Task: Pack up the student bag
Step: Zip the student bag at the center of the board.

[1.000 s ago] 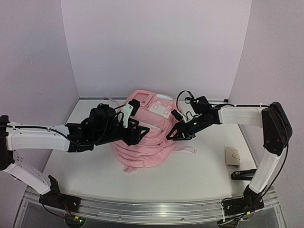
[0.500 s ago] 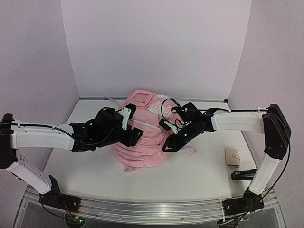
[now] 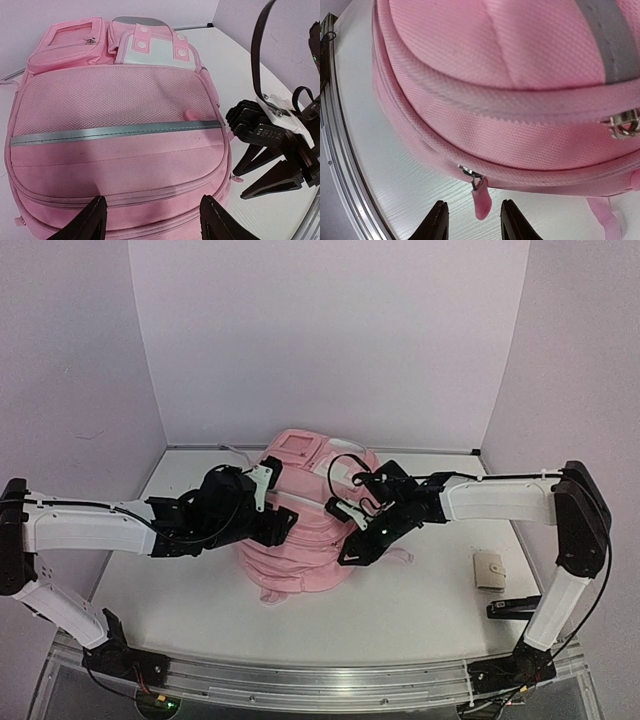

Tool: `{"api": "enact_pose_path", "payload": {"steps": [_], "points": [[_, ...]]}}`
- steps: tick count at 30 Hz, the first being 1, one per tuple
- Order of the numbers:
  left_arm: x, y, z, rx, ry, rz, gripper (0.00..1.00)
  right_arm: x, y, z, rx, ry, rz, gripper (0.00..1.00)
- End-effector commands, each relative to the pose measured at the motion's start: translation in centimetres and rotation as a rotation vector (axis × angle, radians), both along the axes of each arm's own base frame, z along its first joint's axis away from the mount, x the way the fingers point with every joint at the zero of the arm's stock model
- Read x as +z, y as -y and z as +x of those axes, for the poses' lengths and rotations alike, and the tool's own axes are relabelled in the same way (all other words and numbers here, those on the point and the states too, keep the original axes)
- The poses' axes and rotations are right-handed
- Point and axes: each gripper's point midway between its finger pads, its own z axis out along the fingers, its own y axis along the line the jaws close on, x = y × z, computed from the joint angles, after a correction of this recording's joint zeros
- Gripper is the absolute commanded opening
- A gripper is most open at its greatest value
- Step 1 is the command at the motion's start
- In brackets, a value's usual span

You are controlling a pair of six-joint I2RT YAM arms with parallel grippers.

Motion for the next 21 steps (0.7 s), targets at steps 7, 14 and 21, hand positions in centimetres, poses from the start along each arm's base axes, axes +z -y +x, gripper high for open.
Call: {"api": "enact_pose_path", "payload": {"steps": [7,14,21], "points": [[2.1,-0.5,-1.1,-0.102,0.074,0.031,0.65,1.0,-0.8,2.8,-0.024,0.174,-0.042,0.25],[1.9,-1.5,-5.1,-0.382,0.219,0.154,0.62,2.7,-1.3,2.6,-0.008,0.176,0.006,0.00],[-1.2,0.0,-5.3,-0.514,0.308,0.390,0.52,4.9,-2.1,1.2,0.031,0.125,0.073,0.00]]}}
